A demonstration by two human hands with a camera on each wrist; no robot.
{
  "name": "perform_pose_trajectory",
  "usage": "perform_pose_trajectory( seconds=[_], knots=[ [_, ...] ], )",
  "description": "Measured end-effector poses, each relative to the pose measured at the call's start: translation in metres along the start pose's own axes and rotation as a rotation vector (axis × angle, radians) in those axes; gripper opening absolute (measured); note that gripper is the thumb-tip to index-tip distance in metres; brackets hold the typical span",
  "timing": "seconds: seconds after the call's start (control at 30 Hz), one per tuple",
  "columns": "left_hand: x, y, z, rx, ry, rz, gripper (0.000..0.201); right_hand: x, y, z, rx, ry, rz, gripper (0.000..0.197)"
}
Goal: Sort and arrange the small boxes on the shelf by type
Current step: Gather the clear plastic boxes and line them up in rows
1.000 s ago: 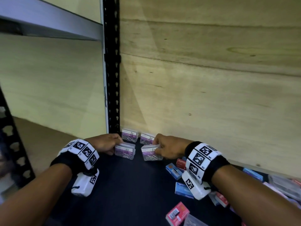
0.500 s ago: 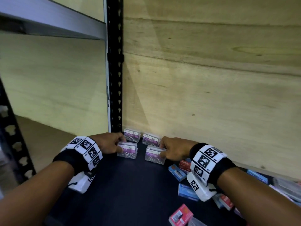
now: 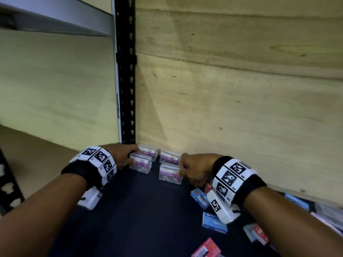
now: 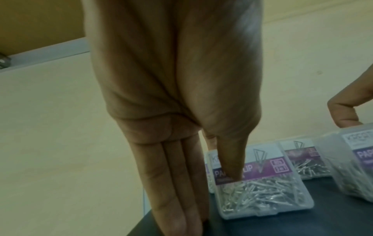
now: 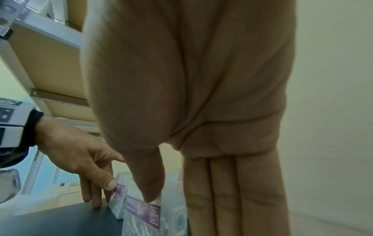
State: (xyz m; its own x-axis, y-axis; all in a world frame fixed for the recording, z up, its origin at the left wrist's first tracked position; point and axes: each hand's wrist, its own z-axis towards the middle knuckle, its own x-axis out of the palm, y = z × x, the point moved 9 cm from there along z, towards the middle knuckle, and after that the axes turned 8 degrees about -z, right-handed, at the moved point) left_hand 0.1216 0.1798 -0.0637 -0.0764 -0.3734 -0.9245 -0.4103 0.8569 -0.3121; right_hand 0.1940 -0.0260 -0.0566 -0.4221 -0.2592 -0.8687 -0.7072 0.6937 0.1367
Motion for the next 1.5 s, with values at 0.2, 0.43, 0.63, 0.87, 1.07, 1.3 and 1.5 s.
perform_pose_trajectory(
  seconds=[0.2, 0.43, 0.63, 0.87, 1.07, 1.3, 1.5],
  knots=[
    [0.001, 0.002, 0.008, -0.04, 0.04, -0.072, 0.027, -0.006, 0.01, 0.01, 0.031, -0.001, -0.081, 0.044],
    [0.002, 0.006, 0.011, -0.051, 0.038, -0.159, 0.024, -0.008, 0.014, 0.015, 0.043, 0.007, -0.071, 0.053],
    [0.003, 0.007, 0.015, -0.051, 0.039, -0.17, 0.024, -0.007, 0.017, 0.017, 0.048, 0.002, -0.107, 0.058],
    [0.002, 0.001, 0.012, -0.028, 0.05, -0.132, 0.028, -0.006, 0.014, 0.013, 0.056, -0.003, -0.09, 0.065],
    [0.001, -0.007, 0.003, 0.013, 0.017, -0.05, 0.038, -0.003, 0.013, 0.009, 0.03, -0.025, -0.06, 0.071],
    [0.008, -0.005, -0.019, 0.026, -0.014, 0.035, 0.042, 0.0, 0.011, -0.006, -0.07, -0.05, -0.011, 0.079],
    [-0.002, -0.02, -0.04, -0.001, -0.009, 0.101, 0.04, -0.011, -0.011, -0.025, -0.131, -0.141, 0.026, 0.05]
  ],
)
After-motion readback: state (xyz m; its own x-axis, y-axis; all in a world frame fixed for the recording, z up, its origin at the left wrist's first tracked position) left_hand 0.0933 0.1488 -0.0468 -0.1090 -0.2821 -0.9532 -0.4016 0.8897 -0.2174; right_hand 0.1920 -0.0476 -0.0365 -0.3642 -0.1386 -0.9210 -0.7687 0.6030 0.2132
